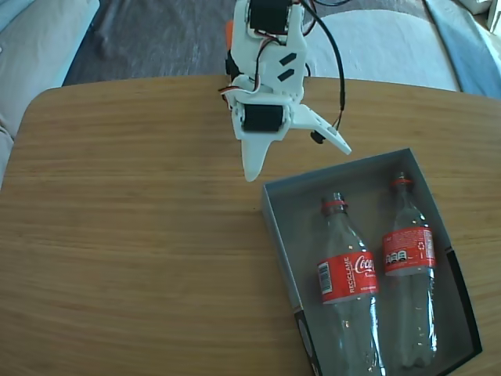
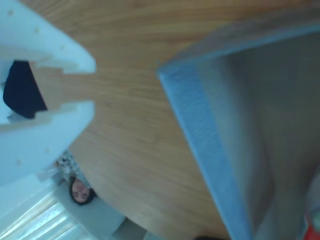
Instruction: Grasp the bottles and put them in the box.
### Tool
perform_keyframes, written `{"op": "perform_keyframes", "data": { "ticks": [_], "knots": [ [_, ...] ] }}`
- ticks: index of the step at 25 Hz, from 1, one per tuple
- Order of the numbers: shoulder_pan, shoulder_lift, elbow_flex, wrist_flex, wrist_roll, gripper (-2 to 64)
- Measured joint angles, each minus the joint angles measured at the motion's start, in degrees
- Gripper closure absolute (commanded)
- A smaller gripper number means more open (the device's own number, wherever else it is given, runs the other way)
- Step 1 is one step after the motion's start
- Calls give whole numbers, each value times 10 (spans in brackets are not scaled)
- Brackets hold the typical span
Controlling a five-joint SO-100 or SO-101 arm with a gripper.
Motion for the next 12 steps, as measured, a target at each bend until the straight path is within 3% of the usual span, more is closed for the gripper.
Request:
{"op": "perform_keyframes", "data": {
  "ticks": [12],
  "knots": [
    [0, 114, 82, 0, 0, 586]
  ]
}}
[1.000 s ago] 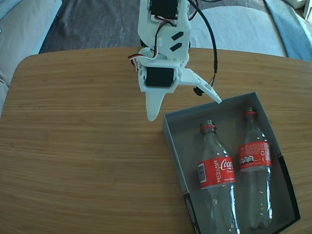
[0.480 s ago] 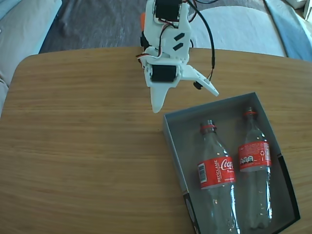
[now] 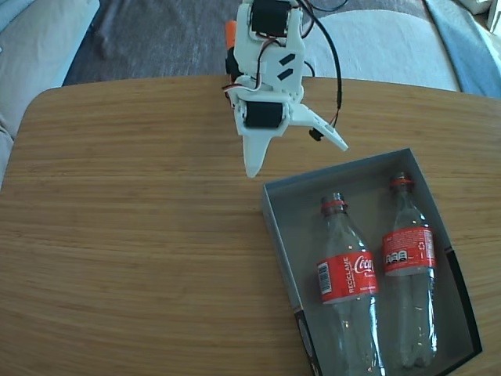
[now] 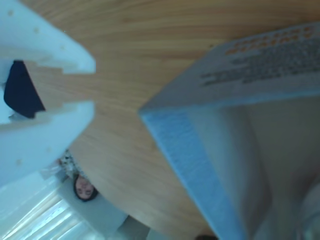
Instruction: Grasp the bottles and put them in the box.
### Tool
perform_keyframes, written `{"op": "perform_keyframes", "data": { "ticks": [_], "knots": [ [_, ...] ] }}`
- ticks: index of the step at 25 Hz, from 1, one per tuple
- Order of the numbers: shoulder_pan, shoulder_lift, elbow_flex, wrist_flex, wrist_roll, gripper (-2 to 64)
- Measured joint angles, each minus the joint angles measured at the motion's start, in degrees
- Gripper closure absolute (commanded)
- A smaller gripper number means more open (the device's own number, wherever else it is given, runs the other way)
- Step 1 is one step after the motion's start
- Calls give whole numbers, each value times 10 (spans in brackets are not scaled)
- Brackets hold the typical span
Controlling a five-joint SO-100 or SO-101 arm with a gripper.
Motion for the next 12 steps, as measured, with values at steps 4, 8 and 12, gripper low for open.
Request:
{"op": "perform_keyframes", "data": {
  "ticks": [4, 8, 12],
  "knots": [
    [7, 42, 39, 0, 0, 586],
    [5, 89, 64, 0, 0, 586],
    [4, 129, 76, 0, 0, 586]
  ]
}}
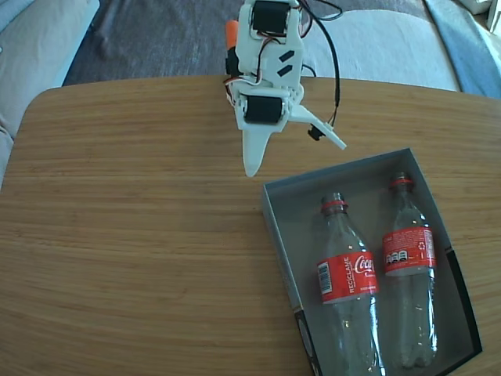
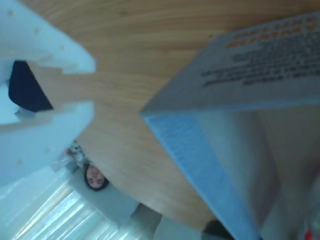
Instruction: Grasp the bottles and put them in the box.
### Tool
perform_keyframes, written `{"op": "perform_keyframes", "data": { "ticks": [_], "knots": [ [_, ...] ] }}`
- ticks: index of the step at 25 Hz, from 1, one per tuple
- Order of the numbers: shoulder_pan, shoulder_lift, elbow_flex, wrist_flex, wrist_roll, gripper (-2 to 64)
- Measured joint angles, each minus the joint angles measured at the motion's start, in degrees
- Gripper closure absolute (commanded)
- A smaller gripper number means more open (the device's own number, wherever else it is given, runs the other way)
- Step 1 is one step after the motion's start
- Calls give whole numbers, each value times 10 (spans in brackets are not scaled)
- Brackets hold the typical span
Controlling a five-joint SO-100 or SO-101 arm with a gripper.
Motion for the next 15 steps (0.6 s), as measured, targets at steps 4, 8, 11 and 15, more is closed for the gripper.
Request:
{"op": "perform_keyframes", "data": {
  "ticks": [4, 8, 11, 15],
  "knots": [
    [0, 45, 25, 0, 0, 586],
    [-1, 83, 50, 0, 0, 586],
    [-1, 99, 57, 0, 0, 586],
    [-1, 103, 75, 0, 0, 586]
  ]
}}
